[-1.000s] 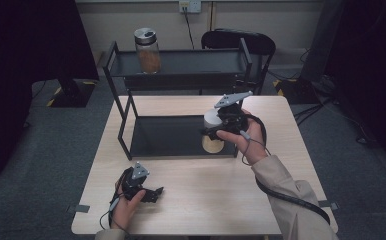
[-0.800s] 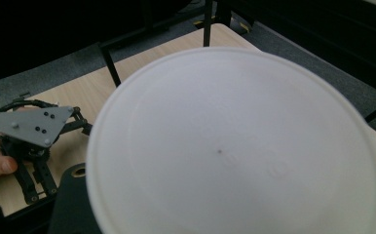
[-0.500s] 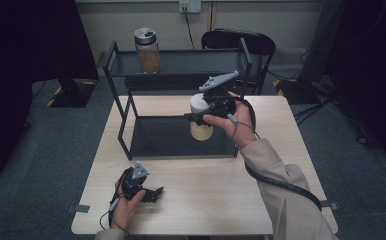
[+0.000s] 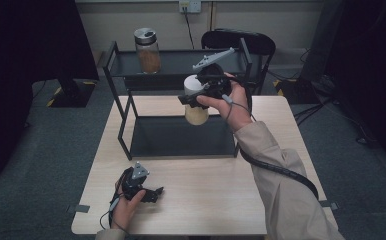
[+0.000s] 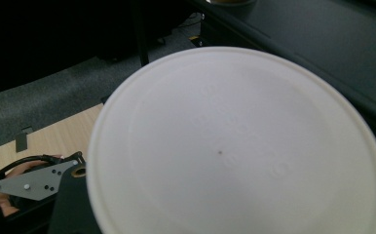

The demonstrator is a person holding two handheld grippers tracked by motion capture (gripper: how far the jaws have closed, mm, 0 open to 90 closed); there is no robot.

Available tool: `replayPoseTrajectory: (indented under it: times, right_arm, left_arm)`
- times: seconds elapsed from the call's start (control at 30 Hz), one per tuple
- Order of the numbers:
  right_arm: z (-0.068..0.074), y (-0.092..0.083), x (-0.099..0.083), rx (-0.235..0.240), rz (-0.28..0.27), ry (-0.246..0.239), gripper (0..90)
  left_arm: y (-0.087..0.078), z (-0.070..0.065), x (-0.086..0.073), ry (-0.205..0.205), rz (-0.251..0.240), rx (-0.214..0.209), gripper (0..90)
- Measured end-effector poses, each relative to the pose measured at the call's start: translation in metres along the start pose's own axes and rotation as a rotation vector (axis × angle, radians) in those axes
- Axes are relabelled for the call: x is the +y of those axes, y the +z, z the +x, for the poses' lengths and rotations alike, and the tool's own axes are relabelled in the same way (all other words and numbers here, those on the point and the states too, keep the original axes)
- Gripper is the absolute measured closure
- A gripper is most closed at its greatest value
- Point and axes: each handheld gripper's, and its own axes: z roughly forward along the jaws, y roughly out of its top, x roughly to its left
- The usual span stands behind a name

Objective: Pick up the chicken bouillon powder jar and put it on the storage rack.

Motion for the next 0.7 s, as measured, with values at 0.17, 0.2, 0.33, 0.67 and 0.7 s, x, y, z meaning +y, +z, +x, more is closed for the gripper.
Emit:
replayPoseTrajectory:
  times: [0.17,0.2,0.33,0.67,0.7]
  right_arm:
    - [0.002,-0.005,0.016,-0.008,0.005,-0.012,35.1]
    - [0.002,-0.006,0.019,-0.008,0.005,-0.014,35.1]
    - [0.003,-0.009,0.030,-0.011,0.006,-0.017,35.1]
    - [0.005,-0.013,0.060,-0.005,0.014,-0.033,35.1]
    - [0.005,-0.013,0.063,-0.004,0.015,-0.033,35.1]
  left_arm:
    - [0.000,0.000,0.000,0.000,0.000,0.000,0.0]
    - [0.000,0.000,0.000,0.000,0.000,0.000,0.0]
    - [0.000,0.000,0.000,0.001,0.001,0.000,0.0]
    - [0.000,0.000,0.000,0.002,0.001,0.001,0.0]
    - [0.000,0.000,0.000,0.002,0.001,0.001,0.0]
